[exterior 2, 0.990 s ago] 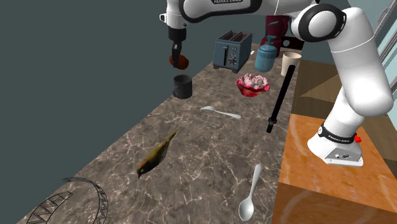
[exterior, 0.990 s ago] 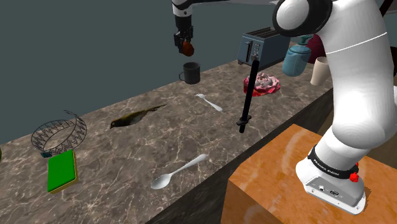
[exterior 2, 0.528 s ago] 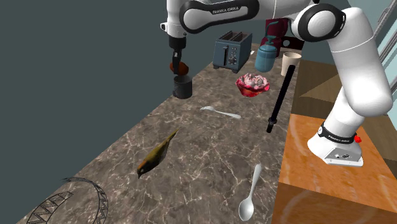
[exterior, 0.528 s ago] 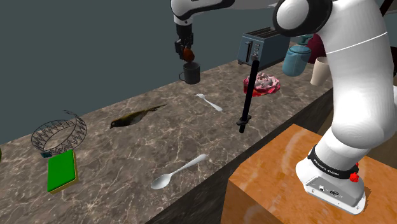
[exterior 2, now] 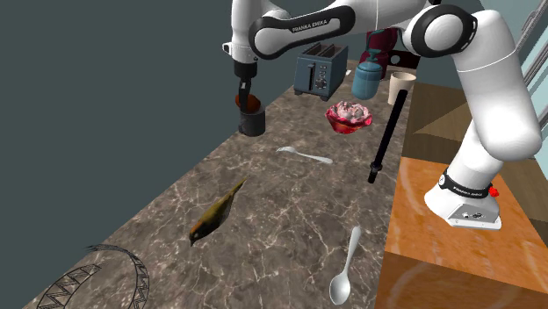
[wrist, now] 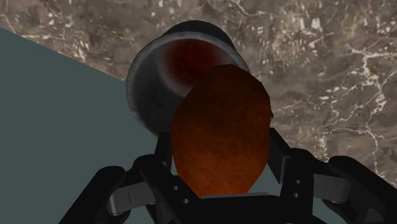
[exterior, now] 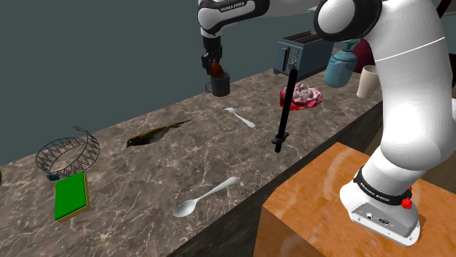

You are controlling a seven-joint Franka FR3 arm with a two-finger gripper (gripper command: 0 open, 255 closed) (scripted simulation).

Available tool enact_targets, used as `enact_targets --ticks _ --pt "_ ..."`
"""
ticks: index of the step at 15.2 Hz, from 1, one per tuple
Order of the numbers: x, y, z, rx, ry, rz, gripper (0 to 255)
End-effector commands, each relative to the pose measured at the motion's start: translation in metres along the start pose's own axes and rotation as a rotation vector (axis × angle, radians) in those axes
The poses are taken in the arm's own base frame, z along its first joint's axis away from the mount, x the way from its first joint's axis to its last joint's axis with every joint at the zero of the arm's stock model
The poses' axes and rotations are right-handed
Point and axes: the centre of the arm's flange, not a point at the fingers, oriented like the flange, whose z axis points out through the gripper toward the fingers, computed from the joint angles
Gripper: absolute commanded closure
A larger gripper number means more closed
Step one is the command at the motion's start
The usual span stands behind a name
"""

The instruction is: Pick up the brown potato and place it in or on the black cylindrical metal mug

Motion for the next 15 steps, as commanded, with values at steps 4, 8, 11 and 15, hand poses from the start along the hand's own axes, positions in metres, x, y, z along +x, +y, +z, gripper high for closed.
enact_targets --ticks 4,8,11,15 --pt "0.0 0.0 0.001 0.0 -0.001 0.0 255" --pt "0.0 0.0 0.002 0.0 -0.001 0.0 0" --pt "0.0 0.0 0.001 0.0 -0.001 0.0 0" --pt "0.0 0.0 -0.049 0.0 -0.001 0.0 0"
